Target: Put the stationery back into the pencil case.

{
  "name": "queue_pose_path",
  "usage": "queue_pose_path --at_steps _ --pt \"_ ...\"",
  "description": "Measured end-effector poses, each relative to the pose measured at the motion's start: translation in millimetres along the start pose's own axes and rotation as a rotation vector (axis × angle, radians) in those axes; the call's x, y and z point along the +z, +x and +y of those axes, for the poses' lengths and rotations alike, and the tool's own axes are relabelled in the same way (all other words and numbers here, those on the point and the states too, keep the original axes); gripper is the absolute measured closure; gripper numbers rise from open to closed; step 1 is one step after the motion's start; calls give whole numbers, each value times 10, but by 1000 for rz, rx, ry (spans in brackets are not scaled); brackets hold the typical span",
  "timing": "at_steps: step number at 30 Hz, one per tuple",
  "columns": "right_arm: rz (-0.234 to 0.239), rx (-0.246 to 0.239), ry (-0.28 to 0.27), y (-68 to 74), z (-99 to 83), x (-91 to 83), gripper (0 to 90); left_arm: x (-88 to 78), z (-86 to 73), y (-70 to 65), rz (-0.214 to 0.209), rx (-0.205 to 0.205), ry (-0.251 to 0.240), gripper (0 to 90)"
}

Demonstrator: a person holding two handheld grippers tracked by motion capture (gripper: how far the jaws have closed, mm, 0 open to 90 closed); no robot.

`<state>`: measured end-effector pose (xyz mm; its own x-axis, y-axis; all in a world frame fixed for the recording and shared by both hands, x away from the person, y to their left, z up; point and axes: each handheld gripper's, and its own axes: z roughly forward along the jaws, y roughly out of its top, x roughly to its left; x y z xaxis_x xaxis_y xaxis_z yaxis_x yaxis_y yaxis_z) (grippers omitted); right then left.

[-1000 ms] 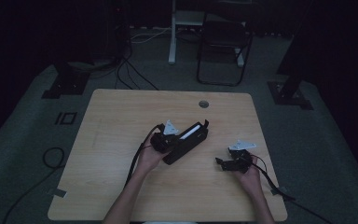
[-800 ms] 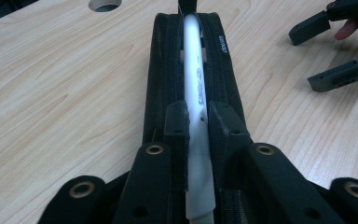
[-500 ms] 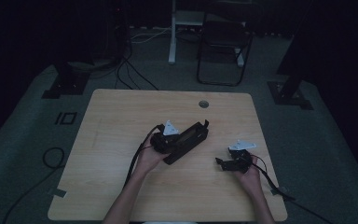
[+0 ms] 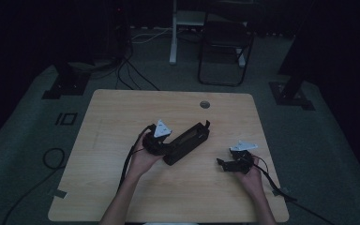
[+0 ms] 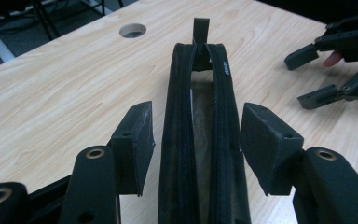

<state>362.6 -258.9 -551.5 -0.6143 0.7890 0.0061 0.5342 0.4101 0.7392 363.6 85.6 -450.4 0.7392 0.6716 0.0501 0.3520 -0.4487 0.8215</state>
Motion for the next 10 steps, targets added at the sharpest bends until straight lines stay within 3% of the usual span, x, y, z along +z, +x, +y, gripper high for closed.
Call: queue_pose_path --at_steps 8,10 --pt "0 -2 0 -1 0 0 210 -152 -89 20 40 -16 -12 426" --pt "0 1 1 1 0 0 210 -157 -164 115 93 -49 0 419"
